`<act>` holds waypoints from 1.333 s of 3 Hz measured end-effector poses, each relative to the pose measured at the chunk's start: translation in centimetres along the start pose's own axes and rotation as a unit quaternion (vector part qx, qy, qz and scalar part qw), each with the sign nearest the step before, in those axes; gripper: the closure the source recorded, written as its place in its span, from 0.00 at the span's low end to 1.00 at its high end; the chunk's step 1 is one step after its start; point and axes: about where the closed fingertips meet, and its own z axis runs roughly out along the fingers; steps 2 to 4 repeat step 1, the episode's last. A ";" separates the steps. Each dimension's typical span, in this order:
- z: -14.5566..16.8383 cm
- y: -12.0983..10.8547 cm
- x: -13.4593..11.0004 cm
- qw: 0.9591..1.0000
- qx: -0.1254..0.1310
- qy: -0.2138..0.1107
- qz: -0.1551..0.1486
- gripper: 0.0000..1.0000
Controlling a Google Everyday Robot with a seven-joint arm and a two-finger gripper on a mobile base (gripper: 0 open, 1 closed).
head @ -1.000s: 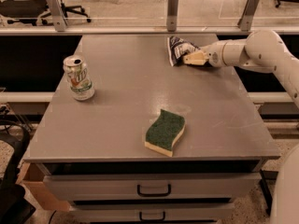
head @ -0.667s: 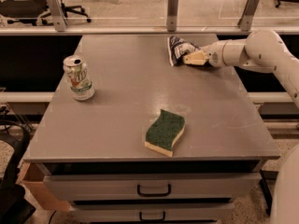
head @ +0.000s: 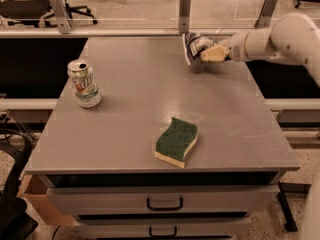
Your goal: Pick blue chip bag
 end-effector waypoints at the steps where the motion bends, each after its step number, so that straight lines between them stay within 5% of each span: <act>1: -5.2 0.5 -5.2 0.999 0.014 0.005 -0.048 1.00; 4: -5.2 0.5 -5.2 0.999 0.014 0.005 -0.048 1.00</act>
Offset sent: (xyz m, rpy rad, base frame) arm 0.0000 0.0000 0.0000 0.0000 0.0000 0.0000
